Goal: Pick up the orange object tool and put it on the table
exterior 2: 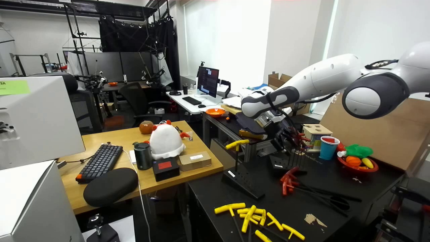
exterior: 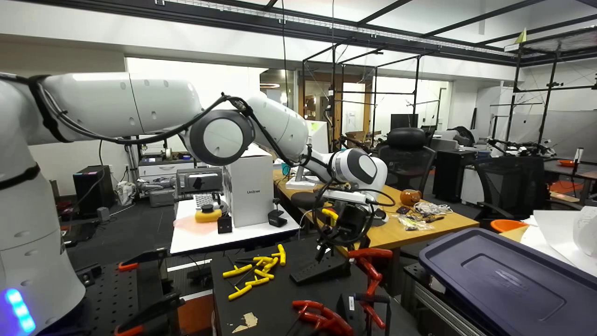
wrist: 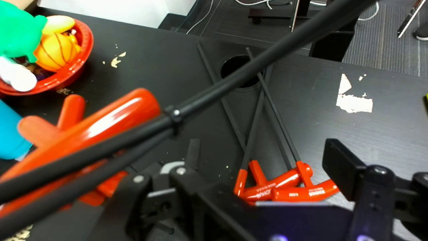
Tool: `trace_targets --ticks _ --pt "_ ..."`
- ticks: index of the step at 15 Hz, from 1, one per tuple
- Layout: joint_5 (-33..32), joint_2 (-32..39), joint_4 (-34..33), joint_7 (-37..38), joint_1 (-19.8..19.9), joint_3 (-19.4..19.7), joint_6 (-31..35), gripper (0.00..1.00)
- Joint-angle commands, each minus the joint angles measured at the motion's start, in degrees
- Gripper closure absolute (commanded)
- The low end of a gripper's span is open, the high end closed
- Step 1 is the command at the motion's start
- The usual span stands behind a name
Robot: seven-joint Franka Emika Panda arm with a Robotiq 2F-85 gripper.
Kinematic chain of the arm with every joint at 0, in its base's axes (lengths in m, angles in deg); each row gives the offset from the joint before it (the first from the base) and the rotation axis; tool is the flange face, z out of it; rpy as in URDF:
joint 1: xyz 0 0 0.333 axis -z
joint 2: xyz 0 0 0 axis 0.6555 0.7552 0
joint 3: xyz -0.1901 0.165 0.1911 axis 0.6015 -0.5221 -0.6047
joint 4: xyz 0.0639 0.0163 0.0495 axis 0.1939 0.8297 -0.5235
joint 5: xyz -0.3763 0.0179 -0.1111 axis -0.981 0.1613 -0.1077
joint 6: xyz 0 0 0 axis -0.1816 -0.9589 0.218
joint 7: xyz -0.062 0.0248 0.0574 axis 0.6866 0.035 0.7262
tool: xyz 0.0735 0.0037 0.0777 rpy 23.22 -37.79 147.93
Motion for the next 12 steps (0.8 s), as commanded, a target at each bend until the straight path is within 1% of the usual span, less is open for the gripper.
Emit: trace_targets --ticks 1,5,8,9,10,11,12 --pt "1.1 0.0 -3.25 -0.92 1.22 -1.02 -2.03 0.0" --pt "2.35 -0.08 -8.2 0.65 1.96 -1.39 -2.42 0.0" --pt "4.46 0.67 -13.57 0.88 2.82 -2.2 -2.61 0.0" --pt "5.18 -1.44 -10.96 1.25 3.19 -2.93 -0.59 0.0" --pt "6.1 -1.24 -12.48 1.29 3.6 -3.4 -0.74 0.0" --pt "7.27 -2.58 -11.04 1.44 3.91 -3.74 0.38 0.0" --pt "8.14 -2.74 -11.56 1.37 4.36 -4.29 0.69 0.0"
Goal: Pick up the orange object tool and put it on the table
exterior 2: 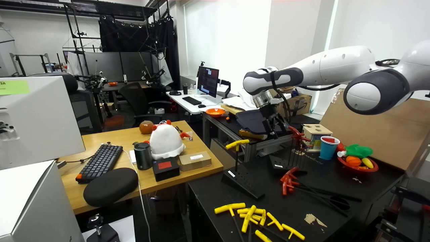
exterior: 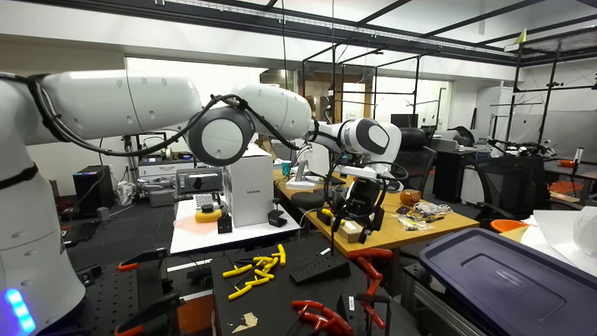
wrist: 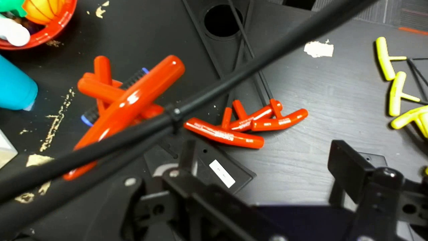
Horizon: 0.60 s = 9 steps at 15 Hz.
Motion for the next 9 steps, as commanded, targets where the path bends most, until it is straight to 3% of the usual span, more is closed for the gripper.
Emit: trace_targets --ticks 1,9 --pt "3.65 -2.2 -0.11 1.49 1.71 -1.97 1.23 0.0" --pt "9.4 -4.09 -0.2 6.61 4.73 -4.77 10.03 0.0"
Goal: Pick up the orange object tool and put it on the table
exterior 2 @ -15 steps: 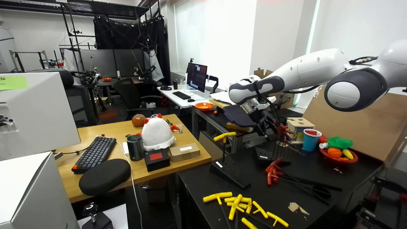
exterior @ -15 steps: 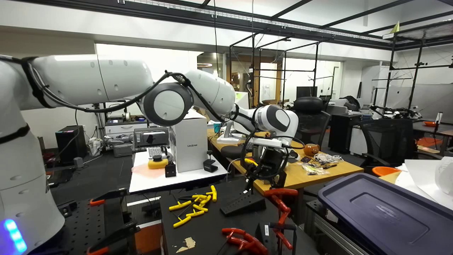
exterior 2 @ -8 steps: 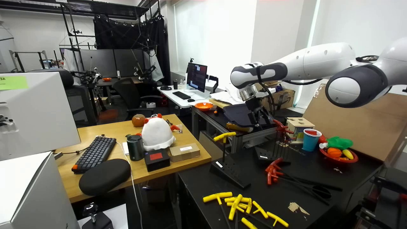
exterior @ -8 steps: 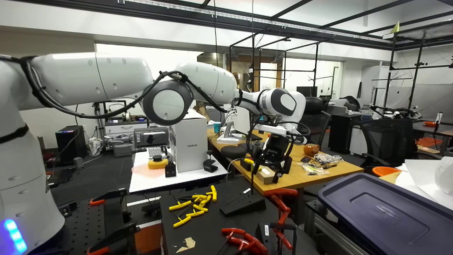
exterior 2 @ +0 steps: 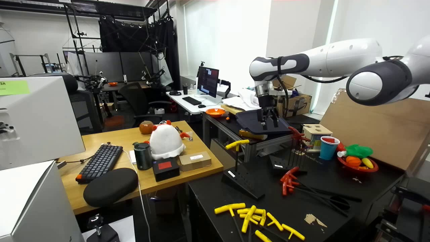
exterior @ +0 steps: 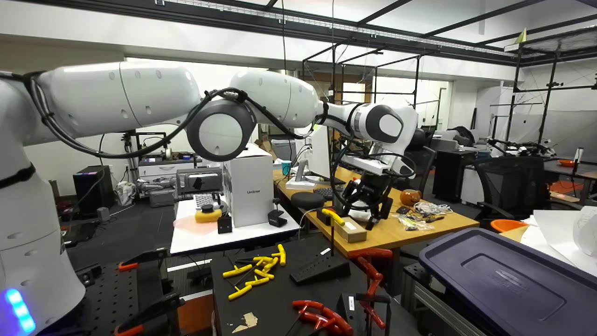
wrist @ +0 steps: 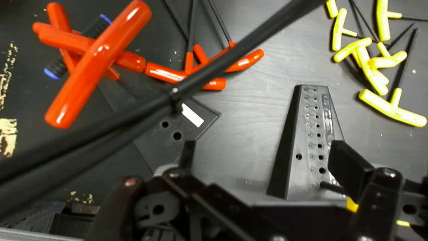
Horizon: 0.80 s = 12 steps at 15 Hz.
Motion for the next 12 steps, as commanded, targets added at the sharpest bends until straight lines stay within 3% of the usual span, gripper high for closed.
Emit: trace_targets --ticks 1,7,12 --pt "1.35 -1.24 -0.01 4.02 0.71 -0.06 5.36 0.0" --pt "0.33 -2.09 -0.02 9.15 0.87 1.5 15.52 0.0" --pt "1.38 -5.39 1.18 10.77 2.31 0.79 10.8 0.0"
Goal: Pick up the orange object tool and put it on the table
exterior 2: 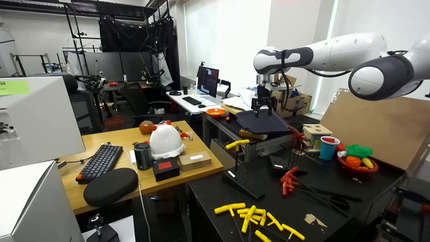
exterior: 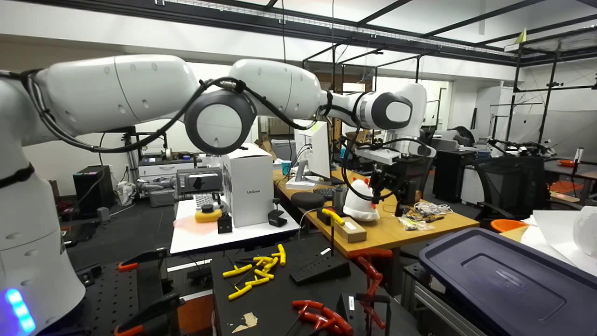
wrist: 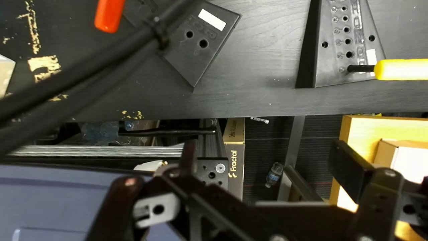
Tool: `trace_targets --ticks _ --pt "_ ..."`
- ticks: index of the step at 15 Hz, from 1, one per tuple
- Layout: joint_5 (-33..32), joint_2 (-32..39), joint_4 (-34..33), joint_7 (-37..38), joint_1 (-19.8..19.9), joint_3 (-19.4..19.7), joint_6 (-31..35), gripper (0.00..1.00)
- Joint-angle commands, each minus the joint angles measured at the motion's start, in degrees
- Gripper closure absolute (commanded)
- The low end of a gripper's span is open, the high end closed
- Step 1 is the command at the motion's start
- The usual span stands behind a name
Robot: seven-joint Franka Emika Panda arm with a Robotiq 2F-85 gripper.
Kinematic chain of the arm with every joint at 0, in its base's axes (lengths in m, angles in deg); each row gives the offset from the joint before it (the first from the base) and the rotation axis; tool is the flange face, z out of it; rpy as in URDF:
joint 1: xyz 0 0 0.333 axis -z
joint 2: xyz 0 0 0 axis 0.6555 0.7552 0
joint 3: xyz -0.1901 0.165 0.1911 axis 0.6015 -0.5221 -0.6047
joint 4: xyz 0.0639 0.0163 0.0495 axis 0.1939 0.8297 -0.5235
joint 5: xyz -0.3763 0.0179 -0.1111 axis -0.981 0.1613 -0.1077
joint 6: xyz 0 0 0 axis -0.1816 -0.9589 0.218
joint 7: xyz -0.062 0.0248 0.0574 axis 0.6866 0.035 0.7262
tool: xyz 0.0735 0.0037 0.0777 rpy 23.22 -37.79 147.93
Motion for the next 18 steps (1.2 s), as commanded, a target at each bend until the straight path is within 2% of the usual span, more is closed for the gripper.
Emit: trace_targets --ticks 1,5,9,13,14,18 --pt "1.15 -3.74 1.29 1.86 1.09 -0.18 -5.27 0.0" --pt "1.6 -6.13 1.22 3.65 2.37 -0.33 -9.44 0.0" --pt "2.65 -7.88 0.89 6.15 3.79 -0.61 -9.74 0.0" --pt "5.63 -9.51 1.83 12.33 6.0 -1.45 -11.63 0.0" --pt "4.18 -8.06 1.14 9.19 4.92 -0.57 -8.52 0.0" --pt "4.89 -8.39 1.25 10.54 5.92 -0.73 -9.73 0.0"
